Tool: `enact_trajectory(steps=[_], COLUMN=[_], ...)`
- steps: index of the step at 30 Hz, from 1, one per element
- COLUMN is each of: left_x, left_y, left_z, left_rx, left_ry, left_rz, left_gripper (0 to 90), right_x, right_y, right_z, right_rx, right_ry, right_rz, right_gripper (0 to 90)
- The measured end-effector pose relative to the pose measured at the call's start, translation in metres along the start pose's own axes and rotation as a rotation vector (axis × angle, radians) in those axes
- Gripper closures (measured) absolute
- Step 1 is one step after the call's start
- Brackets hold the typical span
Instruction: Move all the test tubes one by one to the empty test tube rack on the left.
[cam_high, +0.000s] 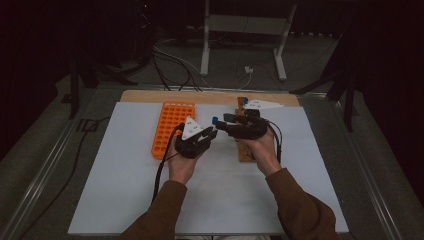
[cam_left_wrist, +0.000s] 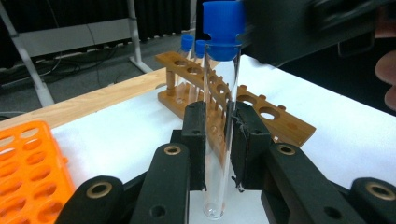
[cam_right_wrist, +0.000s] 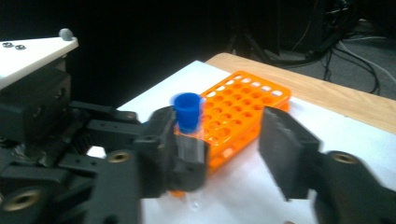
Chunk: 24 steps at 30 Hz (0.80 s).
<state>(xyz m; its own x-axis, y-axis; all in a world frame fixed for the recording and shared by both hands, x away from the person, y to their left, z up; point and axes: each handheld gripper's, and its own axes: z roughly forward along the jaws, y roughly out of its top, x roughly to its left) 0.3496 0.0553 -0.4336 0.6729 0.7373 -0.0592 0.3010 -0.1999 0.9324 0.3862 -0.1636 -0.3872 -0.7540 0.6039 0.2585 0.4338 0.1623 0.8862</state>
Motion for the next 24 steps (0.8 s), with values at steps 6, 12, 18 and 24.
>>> enact_trajectory(steps=[6, 12, 18, 24], left_x=[0.008, 0.017, 0.027, 0.038], left_y=[-0.002, -0.004, -0.007, -0.010], left_z=[-0.011, -0.023, -0.039, -0.054], left_rx=[-0.019, -0.033, -0.058, -0.070], left_ry=[-0.006, -0.017, -0.047, -0.046], left_rz=[-0.012, -0.024, -0.056, -0.066], left_gripper=[78.4, 78.5, 78.5, 78.5], right_x=[-0.009, -0.016, -0.019, -0.024], right_y=[-0.002, -0.008, -0.015, -0.021], right_z=[-0.010, -0.012, -0.011, -0.013], right_rx=[-0.040, -0.006, 0.023, 0.014], right_ry=[-0.076, -0.169, -0.229, -0.237], right_rz=[-0.011, -0.053, -0.109, -0.097], right_gripper=[15.6, 3.4, 0.0, 0.0])
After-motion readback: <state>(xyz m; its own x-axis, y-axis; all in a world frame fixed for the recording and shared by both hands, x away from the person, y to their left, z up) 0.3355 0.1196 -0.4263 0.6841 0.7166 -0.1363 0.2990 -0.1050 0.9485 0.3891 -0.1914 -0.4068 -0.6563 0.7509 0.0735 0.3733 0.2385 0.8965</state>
